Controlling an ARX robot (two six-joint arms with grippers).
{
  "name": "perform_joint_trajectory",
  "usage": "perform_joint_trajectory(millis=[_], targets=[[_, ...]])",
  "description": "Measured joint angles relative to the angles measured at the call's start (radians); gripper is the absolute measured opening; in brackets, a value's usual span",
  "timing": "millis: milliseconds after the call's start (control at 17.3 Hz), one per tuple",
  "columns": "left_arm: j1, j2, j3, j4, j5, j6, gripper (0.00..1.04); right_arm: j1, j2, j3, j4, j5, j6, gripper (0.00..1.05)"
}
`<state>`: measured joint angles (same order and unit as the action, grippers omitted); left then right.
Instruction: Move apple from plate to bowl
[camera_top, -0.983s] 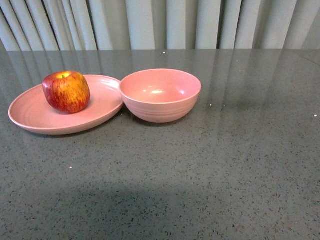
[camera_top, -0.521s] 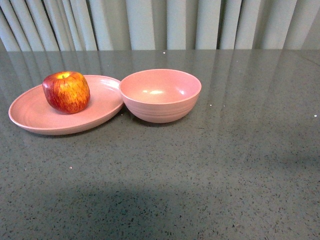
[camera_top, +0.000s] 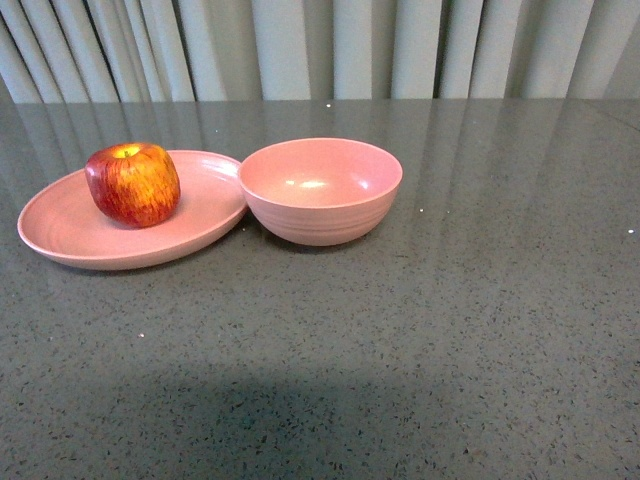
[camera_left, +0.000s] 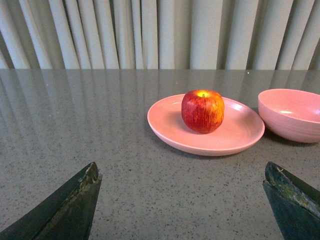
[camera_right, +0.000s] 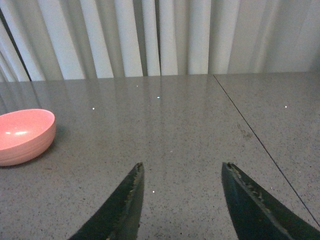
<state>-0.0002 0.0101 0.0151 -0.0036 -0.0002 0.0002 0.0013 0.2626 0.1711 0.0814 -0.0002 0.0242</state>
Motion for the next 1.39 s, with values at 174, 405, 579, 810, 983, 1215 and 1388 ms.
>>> perform_joint_trajectory(millis=[174, 405, 579, 810, 983, 1215, 1388], targets=[[0.0, 0.0, 0.0, 0.0, 0.0, 0.0, 0.98, -0.002, -0.042, -0.039, 0.008, 0.0, -0.008, 0.15], [0.0, 0.0, 0.0, 0.0, 0.0, 0.0, 0.98, -0.002, -0.191, -0.082, -0.09, 0.0, -0.018, 0.02], [0.0, 0.0, 0.0, 0.0, 0.0, 0.0, 0.98, -0.002, -0.201, -0.106, -0.093, 0.0, -0.018, 0.02], [0.0, 0.0, 0.0, 0.0, 0.0, 0.0, 0.98, -0.002, -0.222, -0.128, -0.087, 0.0, -0.018, 0.02], [0.0, 0.0, 0.0, 0.0, -0.001, 0.0, 0.98, -0.002, -0.259, -0.158, -0.088, 0.0, -0.018, 0.02], [0.0, 0.0, 0.0, 0.0, 0.0, 0.0, 0.98, -0.002, -0.259, -0.158, -0.086, 0.0, -0.018, 0.13], [0.0, 0.0, 0.0, 0.0, 0.0, 0.0, 0.98, -0.002, -0.259, -0.158, -0.086, 0.0, -0.018, 0.45]])
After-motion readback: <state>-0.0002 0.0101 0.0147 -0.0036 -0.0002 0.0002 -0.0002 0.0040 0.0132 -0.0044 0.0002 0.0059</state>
